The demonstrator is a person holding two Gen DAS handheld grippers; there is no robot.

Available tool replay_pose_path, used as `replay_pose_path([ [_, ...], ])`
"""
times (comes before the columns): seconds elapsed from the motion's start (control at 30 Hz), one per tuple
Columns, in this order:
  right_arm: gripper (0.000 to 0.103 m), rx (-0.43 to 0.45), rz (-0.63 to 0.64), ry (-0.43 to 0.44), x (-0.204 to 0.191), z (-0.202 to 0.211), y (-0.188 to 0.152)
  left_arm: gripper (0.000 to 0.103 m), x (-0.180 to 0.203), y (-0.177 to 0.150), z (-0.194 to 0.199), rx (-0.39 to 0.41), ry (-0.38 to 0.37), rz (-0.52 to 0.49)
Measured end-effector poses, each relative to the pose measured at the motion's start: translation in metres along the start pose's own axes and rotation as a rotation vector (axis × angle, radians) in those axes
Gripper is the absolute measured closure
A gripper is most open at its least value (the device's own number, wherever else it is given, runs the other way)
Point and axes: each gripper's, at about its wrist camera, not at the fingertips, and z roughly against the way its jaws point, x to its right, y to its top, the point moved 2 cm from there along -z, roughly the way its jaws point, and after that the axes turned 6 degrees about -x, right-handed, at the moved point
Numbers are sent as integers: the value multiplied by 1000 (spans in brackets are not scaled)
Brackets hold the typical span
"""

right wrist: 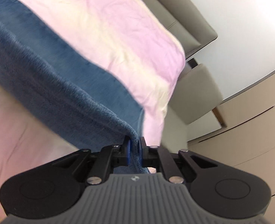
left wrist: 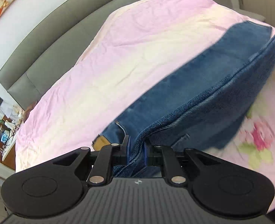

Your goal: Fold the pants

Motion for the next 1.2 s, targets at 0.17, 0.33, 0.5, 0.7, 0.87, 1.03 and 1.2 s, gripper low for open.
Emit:
replay_pose_path([
  [0.17, 102, -21, 17, -44, 9, -51, 55, 88, -27, 46, -53, -33, -8, 27],
  [0.33, 102, -63, 51, -46, -8, -119, 106, 89, -40, 68, -119, -85, -13, 29],
  [0.5, 102, -113, 130, -7, -34, -185, 137, 89, -39, 78, -191, -170, -63, 23],
  [0.7, 102, -209, 232, 29, -67, -251, 154, 89, -42, 71, -257, -240, -136, 41],
  [0.87, 102, -249, 272, 43, -78, -269, 154, 89, -49, 64, -255, -183, -137, 47],
  [1.03, 102, -292, 299, 37, -68, -270, 157, 89, -67, 82, -235, -145, -140, 42],
  [1.2, 102, -334, 255, 27, -66, -280, 162, 88, -52, 83, -257, -202, -143, 37],
])
